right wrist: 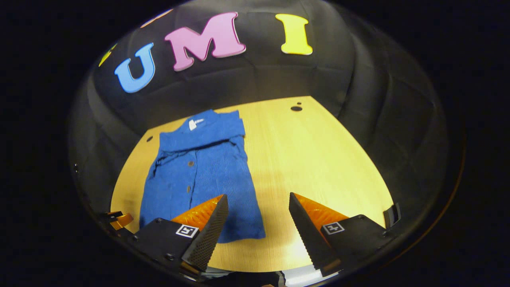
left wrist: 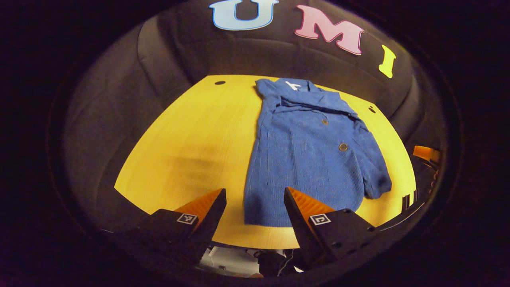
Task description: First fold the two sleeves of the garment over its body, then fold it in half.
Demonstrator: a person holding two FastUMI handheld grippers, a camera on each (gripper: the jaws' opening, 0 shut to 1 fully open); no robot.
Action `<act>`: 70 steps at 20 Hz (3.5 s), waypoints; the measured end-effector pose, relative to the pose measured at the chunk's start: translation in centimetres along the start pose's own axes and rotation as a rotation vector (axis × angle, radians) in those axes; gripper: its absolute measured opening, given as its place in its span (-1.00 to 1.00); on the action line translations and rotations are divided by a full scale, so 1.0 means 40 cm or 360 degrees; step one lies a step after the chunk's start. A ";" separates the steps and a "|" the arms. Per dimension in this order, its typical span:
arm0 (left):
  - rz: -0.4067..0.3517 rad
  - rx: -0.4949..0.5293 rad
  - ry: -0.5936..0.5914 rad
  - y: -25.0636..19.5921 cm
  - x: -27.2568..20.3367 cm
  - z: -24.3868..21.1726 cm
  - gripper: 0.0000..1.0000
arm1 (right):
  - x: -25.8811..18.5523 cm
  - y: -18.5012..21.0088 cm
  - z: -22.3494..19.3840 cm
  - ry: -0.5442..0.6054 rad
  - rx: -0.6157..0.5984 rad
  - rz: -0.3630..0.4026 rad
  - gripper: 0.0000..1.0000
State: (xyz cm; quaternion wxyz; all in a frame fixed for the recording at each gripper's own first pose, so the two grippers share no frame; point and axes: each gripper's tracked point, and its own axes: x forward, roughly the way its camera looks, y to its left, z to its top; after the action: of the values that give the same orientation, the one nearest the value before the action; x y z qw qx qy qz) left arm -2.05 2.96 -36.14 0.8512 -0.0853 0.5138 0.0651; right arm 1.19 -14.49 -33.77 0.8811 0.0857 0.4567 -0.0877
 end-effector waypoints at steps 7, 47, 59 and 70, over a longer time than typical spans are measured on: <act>0.0006 0.0024 0.0206 0.008 0.067 -0.098 0.70 | 0.127 0.025 -0.169 0.0255 -0.0033 -0.0017 0.96; -0.0399 0.0078 -0.0453 -0.151 0.074 0.686 -1.00 | 0.244 0.284 0.510 -0.0217 -0.0139 0.0435 -0.99; -0.0173 0.0197 -0.0904 -0.098 0.476 1.236 -1.00 | 0.632 0.328 0.912 -0.0616 -0.0281 0.0267 -0.99; 0.0040 0.0186 -0.0873 -0.081 0.663 1.173 0.66 | 0.784 0.166 0.870 -0.0699 -0.0181 -0.0007 0.93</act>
State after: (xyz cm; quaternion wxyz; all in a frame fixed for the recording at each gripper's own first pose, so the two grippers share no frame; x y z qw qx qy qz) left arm 51.37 10.37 -37.91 0.9610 -0.0088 0.2681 0.0665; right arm 48.00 -18.48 -39.23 0.9627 0.0137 0.2582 -0.0803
